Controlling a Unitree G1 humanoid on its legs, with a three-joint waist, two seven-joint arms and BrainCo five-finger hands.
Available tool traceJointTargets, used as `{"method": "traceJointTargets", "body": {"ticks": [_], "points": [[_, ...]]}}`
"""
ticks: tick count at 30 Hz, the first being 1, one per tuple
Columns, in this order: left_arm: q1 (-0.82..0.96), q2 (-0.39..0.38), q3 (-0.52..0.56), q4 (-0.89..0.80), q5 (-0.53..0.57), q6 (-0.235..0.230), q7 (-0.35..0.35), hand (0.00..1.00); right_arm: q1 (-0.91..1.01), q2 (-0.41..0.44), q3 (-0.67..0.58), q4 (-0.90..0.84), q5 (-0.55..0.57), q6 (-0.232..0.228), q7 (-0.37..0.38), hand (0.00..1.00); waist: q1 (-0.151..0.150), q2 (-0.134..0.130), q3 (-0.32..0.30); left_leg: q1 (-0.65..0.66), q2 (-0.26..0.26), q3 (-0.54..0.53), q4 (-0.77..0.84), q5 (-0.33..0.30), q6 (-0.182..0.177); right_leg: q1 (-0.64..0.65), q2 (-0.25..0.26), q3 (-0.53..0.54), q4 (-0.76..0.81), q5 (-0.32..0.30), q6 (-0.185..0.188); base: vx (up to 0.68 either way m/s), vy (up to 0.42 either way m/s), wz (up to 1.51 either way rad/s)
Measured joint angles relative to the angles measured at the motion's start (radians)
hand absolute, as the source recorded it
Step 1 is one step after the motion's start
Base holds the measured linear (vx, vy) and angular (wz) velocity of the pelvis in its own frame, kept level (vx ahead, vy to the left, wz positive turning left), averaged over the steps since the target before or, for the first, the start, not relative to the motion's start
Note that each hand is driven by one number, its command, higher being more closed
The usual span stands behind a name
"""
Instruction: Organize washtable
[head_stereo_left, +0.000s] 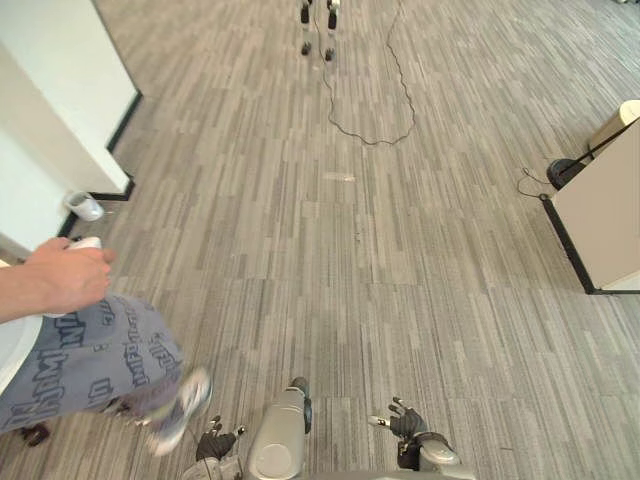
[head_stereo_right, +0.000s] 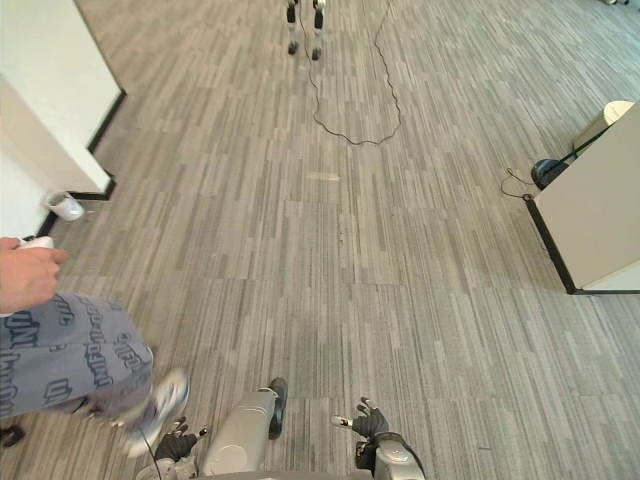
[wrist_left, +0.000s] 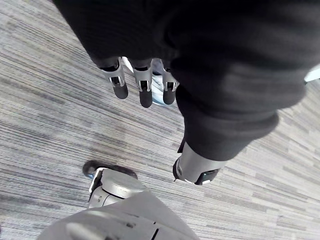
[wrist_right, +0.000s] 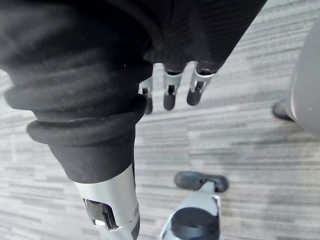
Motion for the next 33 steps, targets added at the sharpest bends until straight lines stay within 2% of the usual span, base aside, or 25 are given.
{"method": "traceJointTargets", "body": {"ticks": [1, 3, 4, 5, 7, 8, 10, 12, 13, 14, 15, 16, 17, 18, 19, 21, 22, 24, 26, 27, 28, 29, 31, 32, 33], "points": [[-0.003, 0.004, -0.007, 0.007, -0.008, 0.006, 0.004, 0.0, 0.006, 0.0, -0.013, -0.021, -0.002, -0.006, 0.0, 0.0, -0.009, 0.007, 0.012, 0.086, -0.021, 0.004, 0.007, -0.052, 0.012, -0.077, -0.029, 0.011, 0.256, 0.029, -0.005, 0.58, 0.315, -0.03], [0.002, 0.005, -0.028, 0.006, -0.013, 0.012, 0.004, 0.0, 0.008, -0.007, -0.008, -0.048, -0.013, -0.013, 0.001, 0.0, -0.036, 0.032, 0.022, 0.232, -0.03, -0.001, -0.03, -0.103, 0.029, -0.148, -0.049, -0.049, 0.424, 0.002, -0.02, 0.57, 0.259, 0.21], [0.004, 0.004, -0.032, 0.006, -0.013, 0.013, 0.004, 0.0, 0.01, -0.009, -0.002, -0.059, -0.025, -0.02, 0.005, 0.0, -0.048, 0.037, 0.019, 0.309, -0.03, -0.009, -0.084, -0.119, 0.034, -0.209, -0.047, -0.115, 0.403, -0.033, -0.031, 0.53, 0.2, 0.26], [0.003, 0.005, -0.033, 0.006, -0.013, 0.012, 0.004, 0.0, 0.007, -0.011, 0.005, -0.063, -0.028, -0.026, 0.009, 0.0, -0.053, 0.036, 0.02, 0.343, -0.029, -0.014, -0.111, -0.123, 0.035, -0.242, -0.043, -0.151, 0.366, -0.052, -0.041, 0.63, 0.201, 0.19], [-0.01, 0.005, -0.038, 0.01, -0.011, 0.014, 0.003, 0.0, 0.002, -0.032, 0.018, -0.086, -0.03, -0.031, 0.02, 0.0, -0.051, 0.038, 0.023, 0.447, -0.025, -0.035, -0.201, -0.134, 0.031, -0.371, -0.003, -0.246, 0.094, -0.076, -0.032, 0.58, 0.117, 0.2], [-0.011, 0.004, -0.041, 0.01, -0.01, 0.014, 0.002, 0.0, 0.001, -0.038, 0.022, -0.091, -0.03, -0.031, 0.02, 0.0, -0.053, 0.041, 0.024, 0.47, -0.023, -0.043, -0.224, -0.136, 0.028, -0.387, 0.015, -0.258, -0.015, -0.058, -0.026, 0.64, 0.091, 0.39], [-0.013, 0.004, -0.043, 0.01, -0.008, 0.013, 0.003, 0.0, -0.004, -0.055, 0.033, -0.095, -0.029, -0.03, 0.019, 0.0, -0.063, 0.037, 0.027, 0.557, -0.025, -0.069, -0.298, -0.158, -0.012, -0.419, 0.062, -0.285, -0.365, 0.073, -0.028, 0.66, 0.051, 0.5], [0.009, 0.006, -0.043, 0.017, 0.003, 0.012, 0.003, 0.0, -0.01, -0.054, 0.042, -0.098, -0.029, -0.029, 0.019, 0.0, -0.086, 0.034, 0.022, 0.646, -0.023, -0.101, -0.316, -0.19, -0.065, -0.437, 0.077, -0.271, -0.433, 0.108, -0.052, 0.71, -0.021, 0.76], [0.013, 0.007, -0.043, 0.021, 0.025, 0.006, 0.003, 0.0, -0.014, -0.053, 0.042, -0.1, -0.029, -0.027, 0.02, 0.0, -0.102, 0.032, 0.016, 0.665, -0.017, -0.143, -0.27, -0.203, -0.086, -0.454, 0.088, -0.231, -0.362, 0.159, -0.127, 0.77, -0.061, 0.85], [0.013, 0.006, -0.046, 0.026, 0.028, 0.004, 0.003, 0.0, -0.015, -0.053, 0.041, -0.101, -0.029, -0.026, 0.02, 0.0, -0.105, 0.04, 0.011, 0.656, -0.007, -0.162, -0.223, -0.203, -0.087, -0.459, 0.094, -0.221, -0.324, 0.187, -0.166, 0.98, -0.136, 0.81], [0.01, -0.007, -0.05, 0.041, 0.029, 0.005, 0.002, 0.0, -0.011, -0.056, 0.038, -0.104, -0.03, -0.026, 0.021, 0.0, -0.107, 0.069, -0.006, 0.595, 0.02, -0.176, -0.05, -0.196, -0.098, -0.45, 0.113, -0.235, -0.282, 0.229, -0.171, 0.81, -0.137, 0.45], [0.009, -0.029, -0.047, 0.042, 0.028, 0.006, 0.002, 0.0, -0.011, -0.068, 0.037, -0.115, -0.03, -0.021, 0.02, 0.0, -0.103, 0.101, -0.013, 0.531, 0.066, -0.171, 0.128, -0.147, -0.132, -0.423, 0.144, -0.254, -0.261, 0.203, -0.159, 1.14, -0.145, 0.17], [0.015, -0.056, -0.025, 0.044, 0.028, 0.008, 0.001, 0.0, -0.003, -0.074, 0.051, -0.139, -0.028, -0.015, 0.019, 0.0, -0.098, 0.152, -0.009, 0.403, 0.128, -0.148, 0.413, 0.097, -0.161, -0.354, 0.204, -0.246, -0.285, 0.138, -0.178, 0.79, -0.07, -0.18], [0.017, -0.06, -0.02, 0.042, 0.029, 0.009, -0.001, 0.0, -0.002, -0.078, 0.058, -0.138, -0.027, -0.014, 0.019, 0.0, -0.096, 0.163, -0.008, 0.35, 0.16, -0.125, 0.519, 0.098, -0.162, -0.323, 0.224, -0.24, -0.301, 0.121, -0.184, 0.79, -0.043, -0.28], [0.013, -0.061, -0.017, 0.04, 0.028, 0.008, -0.004, 0.0, -0.003, -0.074, 0.058, -0.135, -0.026, -0.014, 0.019, 0.0, -0.096, 0.165, -0.004, 0.3, 0.188, -0.097, 0.605, 0.071, -0.136, -0.288, 0.237, -0.23, -0.314, 0.103, -0.185, 0.6, -0.033, -0.17], [0.005, -0.037, -0.013, 0.019, 0.028, 0.01, -0.015, 0.0, -0.009, -0.051, 0.056, -0.092, -0.02, -0.007, 0.017, 0.0, -0.084, 0.121, 0.026, 0.175, 0.19, -0.034, 0.706, -0.026, -0.104, -0.11, 0.233, -0.194, -0.393, 0.063, -0.181, 0.75, -0.038, -0.16], [0.006, -0.022, -0.021, -0.001, 0.027, 0.011, -0.016, 0.0, -0.006, -0.045, 0.059, -0.063, -0.015, -0.005, 0.016, 0.0, -0.067, 0.088, 0.028, 0.11, 0.16, -0.008, 0.639, -0.068, -0.092, -0.019, 0.213, -0.163, -0.456, 0.057, -0.172, 0.73, -0.024, -0.47], [0.009, -0.02, -0.032, -0.033, 0.026, 0.005, -0.016, 0.0, -0.01, -0.049, 0.056, -0.035, -0.015, -0.004, 0.014, 0.0, -0.04, 0.068, 0.036, 0.001, 0.115, 0.018, 0.426, -0.101, -0.088, 0.059, 0.191, -0.13, -0.511, 0.057, -0.171, 0.65, 0.045, -0.62], [0.007, -0.019, -0.036, -0.037, 0.026, 0.004, -0.014, 0.0, -0.026, -0.049, 0.046, -0.023, -0.014, -0.004, 0.01, 0.0, -0.023, 0.071, 0.042, -0.067, 0.072, -0.002, 0.1, -0.068, -0.116, 0.117, 0.155, -0.094, -0.545, 0.027, -0.132, 0.59, 0.151, -0.71], [0.012, -0.027, -0.042, -0.034, 0.025, 0.005, -0.014, 0.0, -0.021, -0.056, 0.04, -0.005, -0.015, -0.006, 0.009, 0.0, -0.015, 0.085, 0.042, -0.076, 0.065, -0.033, -0.126, 0.012, -0.147, 0.155, 0.155, -0.064, -0.572, -0.007, -0.102, 0.64, 0.279, -0.97], [0.029, -0.036, -0.05, -0.028, 0.025, 0.006, -0.014, 0.0, -0.016, -0.065, 0.04, 0.008, -0.016, -0.006, -0.001, 0.0, -0.005, 0.104, 0.033, -0.083, 0.082, -0.046, -0.151, 0.141, -0.127, 0.202, 0.163, -0.025, -0.582, -0.058, -0.065, 0.78, 0.404, -0.95], [0.03, -0.034, -0.048, -0.025, 0.025, 0.006, -0.014, 0.0, -0.016, -0.062, 0.04, 0.013, -0.016, -0.006, -0.004, 0.0, -0.002, 0.109, 0.025, -0.086, 0.074, -0.047, -0.107, 0.173, -0.1, 0.218, 0.152, -0.009, -0.57, -0.076, -0.061, 0.65, 0.38, -0.79], [0.028, -0.005, -0.039, -0.025, 0.025, 0.004, -0.014, 0.0, -0.001, -0.032, 0.032, 0.015, -0.017, -0.008, -0.003, 0.0, 0.003, 0.043, 0.001, -0.077, 0.042, -0.017, -0.021, 0.102, -0.033, 0.151, 0.083, 0.011, -0.351, -0.109, -0.06, 0.65, 0.345, -0.44], [0.028, 0.002, -0.039, -0.023, 0.023, 0.005, -0.014, 0.0, 0.002, -0.025, 0.026, 0.011, -0.018, -0.01, -0.003, 0.0, 0.004, 0.029, -0.001, -0.059, 0.03, -0.008, -0.02, 0.082, -0.02, 0.111, 0.065, 0.017, -0.247, -0.104, -0.052, 0.73, 0.372, -0.17], [0.024, 0.015, -0.04, -0.007, 0.009, 0.007, -0.014, 0.0, 0.002, -0.014, 0.013, 0.001, -0.02, -0.01, -0.002, 0.0, -0.003, 0.01, 0.003, -0.002, 0.003, 0.003, -0.019, 0.039, 0.005, 0.02, 0.029, 0.034, -0.001, -0.037, -0.018, 0.68, 0.351, 0.0]]}}
